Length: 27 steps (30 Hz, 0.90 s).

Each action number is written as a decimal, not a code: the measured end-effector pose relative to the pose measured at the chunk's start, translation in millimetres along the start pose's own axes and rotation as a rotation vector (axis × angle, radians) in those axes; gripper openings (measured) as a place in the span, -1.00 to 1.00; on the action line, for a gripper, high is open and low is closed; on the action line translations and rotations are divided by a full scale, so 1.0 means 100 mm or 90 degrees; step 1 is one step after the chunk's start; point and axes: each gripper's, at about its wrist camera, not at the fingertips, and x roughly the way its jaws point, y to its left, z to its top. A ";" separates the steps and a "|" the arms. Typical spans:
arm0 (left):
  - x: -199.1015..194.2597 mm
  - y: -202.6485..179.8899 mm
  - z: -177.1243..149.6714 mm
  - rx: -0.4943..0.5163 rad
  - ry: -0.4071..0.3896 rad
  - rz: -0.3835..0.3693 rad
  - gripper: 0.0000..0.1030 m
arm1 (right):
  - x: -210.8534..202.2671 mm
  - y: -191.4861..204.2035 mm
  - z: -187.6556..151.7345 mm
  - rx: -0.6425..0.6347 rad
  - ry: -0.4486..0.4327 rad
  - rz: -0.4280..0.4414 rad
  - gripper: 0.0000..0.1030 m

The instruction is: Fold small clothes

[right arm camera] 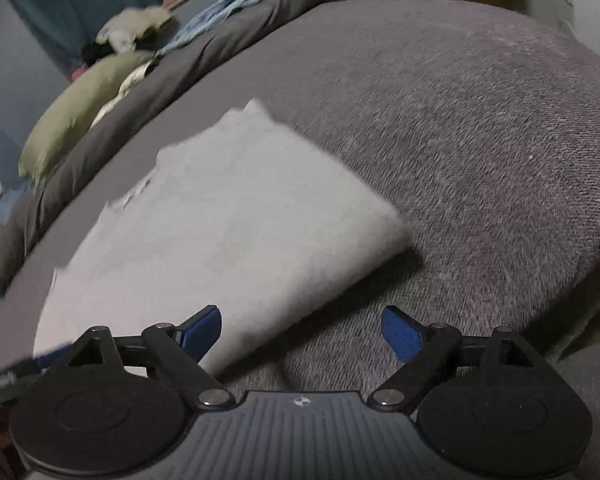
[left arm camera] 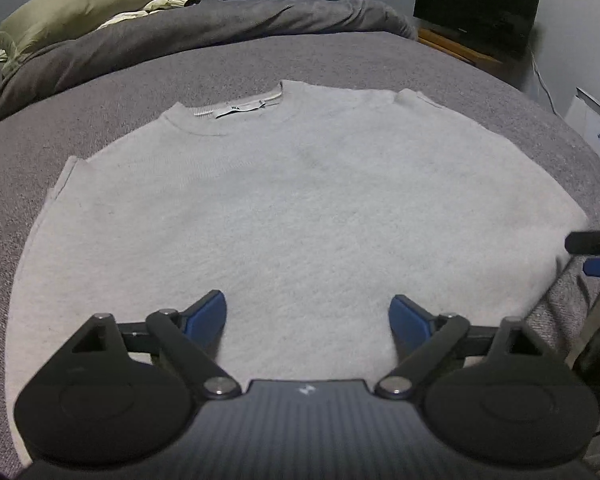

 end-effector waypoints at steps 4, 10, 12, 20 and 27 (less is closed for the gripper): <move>0.04 0.03 0.00 0.004 -0.004 -0.005 0.83 | 0.12 -0.13 0.06 0.047 -0.022 -0.021 0.72; 0.11 0.05 0.04 0.015 -0.004 -0.005 0.92 | 0.35 -0.34 0.08 0.183 -0.005 0.041 0.75; 0.13 0.05 0.06 0.008 -0.007 -0.004 0.93 | 0.43 -0.32 0.07 0.182 -0.007 0.071 0.74; 0.19 -0.13 0.58 -0.041 -0.026 -0.032 0.93 | 0.65 -0.33 -0.02 0.321 -0.009 0.138 0.53; 0.49 -0.69 1.25 -0.093 0.009 -0.149 0.93 | 0.75 -0.37 0.04 0.355 -0.007 0.147 0.30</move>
